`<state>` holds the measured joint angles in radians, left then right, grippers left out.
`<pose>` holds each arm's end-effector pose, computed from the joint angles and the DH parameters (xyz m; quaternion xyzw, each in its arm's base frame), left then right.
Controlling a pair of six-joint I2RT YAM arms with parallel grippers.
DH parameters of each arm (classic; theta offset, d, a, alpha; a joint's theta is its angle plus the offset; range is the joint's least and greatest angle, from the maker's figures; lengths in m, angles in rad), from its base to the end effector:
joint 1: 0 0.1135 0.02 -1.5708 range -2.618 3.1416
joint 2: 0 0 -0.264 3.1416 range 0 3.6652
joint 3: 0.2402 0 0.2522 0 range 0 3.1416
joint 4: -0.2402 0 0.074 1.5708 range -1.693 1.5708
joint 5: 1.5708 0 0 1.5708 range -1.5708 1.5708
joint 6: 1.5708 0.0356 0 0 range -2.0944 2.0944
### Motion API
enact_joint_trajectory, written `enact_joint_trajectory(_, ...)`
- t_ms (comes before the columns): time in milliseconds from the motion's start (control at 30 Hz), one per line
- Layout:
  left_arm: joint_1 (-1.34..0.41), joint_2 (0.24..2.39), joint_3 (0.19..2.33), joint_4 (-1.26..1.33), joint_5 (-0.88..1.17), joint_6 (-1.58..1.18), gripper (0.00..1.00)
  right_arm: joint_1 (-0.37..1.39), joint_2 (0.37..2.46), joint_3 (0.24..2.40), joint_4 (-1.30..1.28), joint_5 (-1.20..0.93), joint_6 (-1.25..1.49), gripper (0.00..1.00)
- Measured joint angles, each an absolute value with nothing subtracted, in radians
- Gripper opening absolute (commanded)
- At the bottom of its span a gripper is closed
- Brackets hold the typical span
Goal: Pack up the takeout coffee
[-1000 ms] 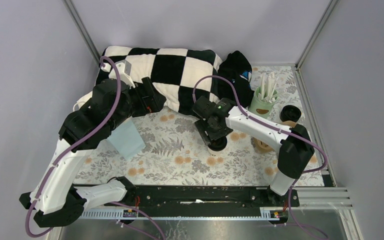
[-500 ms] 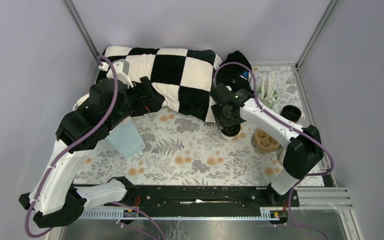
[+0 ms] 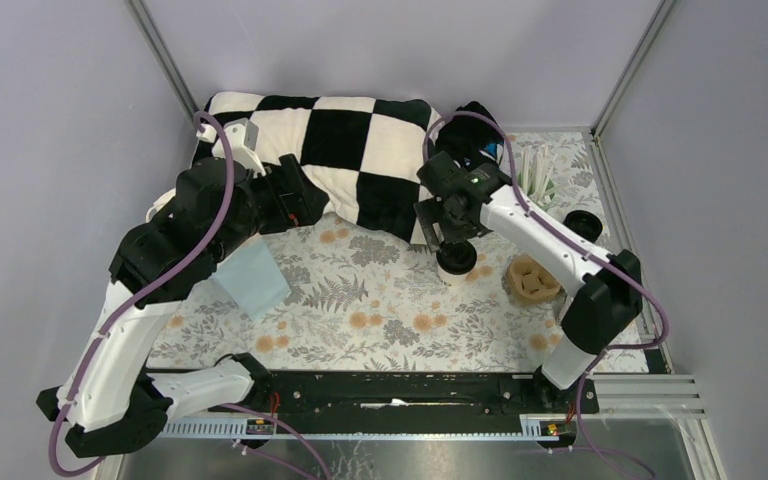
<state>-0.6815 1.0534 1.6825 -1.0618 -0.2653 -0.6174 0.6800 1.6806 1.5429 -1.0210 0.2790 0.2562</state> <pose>0.1228 -0.0876 0.4902 -0.0445 0.8369 -0.2343 0.4927 0.2730 0.2081 0.3026 -0.1761 0.9536 -0.0301 0.2422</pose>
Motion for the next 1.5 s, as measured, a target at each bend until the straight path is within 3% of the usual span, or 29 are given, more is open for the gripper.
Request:
enact_joint_trajectory(100,-0.682,1.056,1.682,-1.062,-0.262,-0.607,0.99,0.670,1.636,1.592,-1.068,0.278,0.269,0.95)
enact_joint_trajectory(200,-0.682,1.060,1.682,-1.061,-0.259,-0.598,0.99,0.601,1.493,1.551,-1.100,0.265,0.286,0.81)
enact_joint_trajectory(367,-0.682,1.079,1.683,-1.049,-0.224,-0.567,0.99,0.323,1.246,1.361,-1.126,0.254,0.323,0.75)
enact_joint_trajectory(600,-0.682,1.120,1.674,-1.015,-0.159,-0.504,0.99,0.201,1.240,1.035,-1.001,0.101,0.376,0.60)
enact_joint_trajectory(833,-0.670,1.119,1.634,-0.980,-0.104,-0.444,0.99,0.133,1.173,0.828,-0.801,-0.011,0.424,0.59)
enact_joint_trajectory(1067,-0.647,1.119,1.634,-0.973,-0.089,-0.386,0.99,0.096,1.196,0.822,-0.655,-0.028,0.423,0.59)
enact_joint_trajectory(1500,-0.641,1.132,1.656,-0.978,-0.089,-0.343,0.99,0.080,1.215,0.897,-0.643,-0.009,0.395,0.59)
